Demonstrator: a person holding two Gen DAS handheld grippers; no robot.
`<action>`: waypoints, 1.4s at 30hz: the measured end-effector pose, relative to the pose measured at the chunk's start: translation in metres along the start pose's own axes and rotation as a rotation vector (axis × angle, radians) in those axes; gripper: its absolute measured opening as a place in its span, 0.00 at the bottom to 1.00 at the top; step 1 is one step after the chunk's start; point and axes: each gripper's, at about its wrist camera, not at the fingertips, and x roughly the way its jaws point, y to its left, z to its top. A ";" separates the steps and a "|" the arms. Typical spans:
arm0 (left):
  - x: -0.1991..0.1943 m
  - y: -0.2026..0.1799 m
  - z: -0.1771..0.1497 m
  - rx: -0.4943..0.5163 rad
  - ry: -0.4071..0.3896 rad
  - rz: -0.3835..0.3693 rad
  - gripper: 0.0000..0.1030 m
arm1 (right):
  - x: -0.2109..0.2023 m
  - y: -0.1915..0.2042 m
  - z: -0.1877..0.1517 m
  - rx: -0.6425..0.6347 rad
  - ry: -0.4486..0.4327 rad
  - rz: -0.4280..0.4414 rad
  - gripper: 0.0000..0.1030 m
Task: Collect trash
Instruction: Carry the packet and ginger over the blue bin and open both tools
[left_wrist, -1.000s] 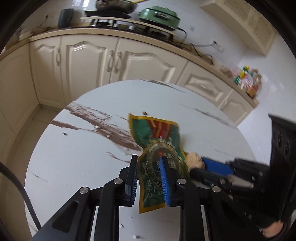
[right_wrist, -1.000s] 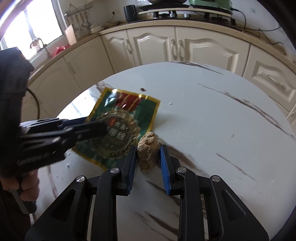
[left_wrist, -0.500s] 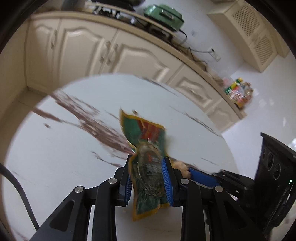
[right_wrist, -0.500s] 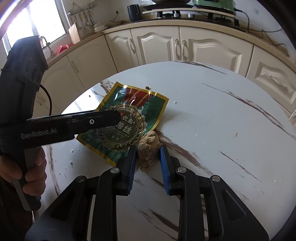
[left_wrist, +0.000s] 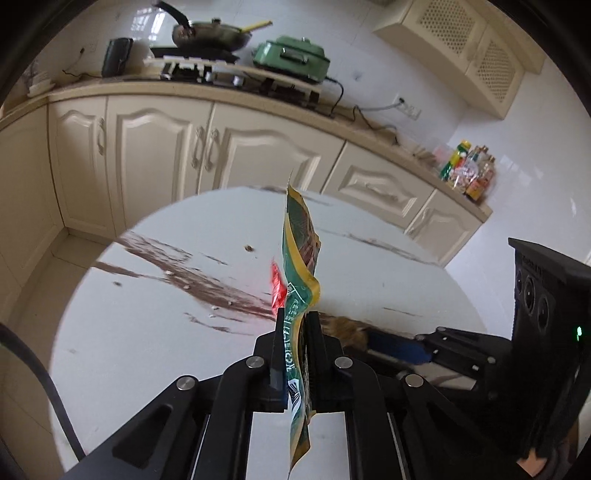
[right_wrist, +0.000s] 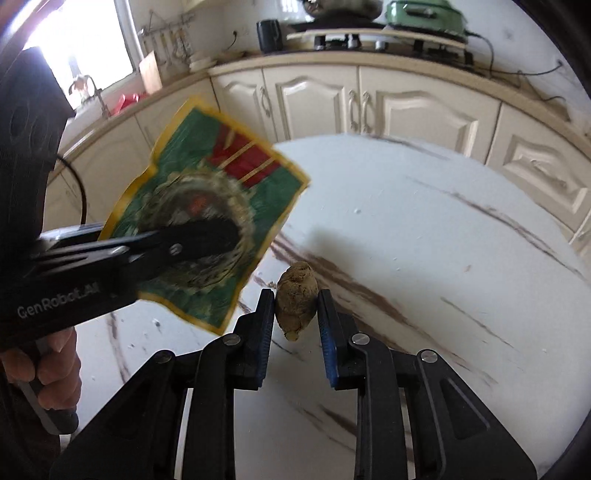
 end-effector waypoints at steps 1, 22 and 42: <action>-0.011 -0.002 -0.004 -0.003 -0.016 -0.005 0.03 | -0.008 0.000 0.001 0.007 -0.010 -0.003 0.22; -0.289 0.026 -0.135 -0.067 -0.208 -0.075 0.01 | -0.112 0.146 -0.017 -0.082 -0.146 0.052 0.22; -0.365 0.228 -0.315 -0.421 0.068 0.356 0.01 | 0.107 0.371 -0.088 -0.293 0.196 0.272 0.22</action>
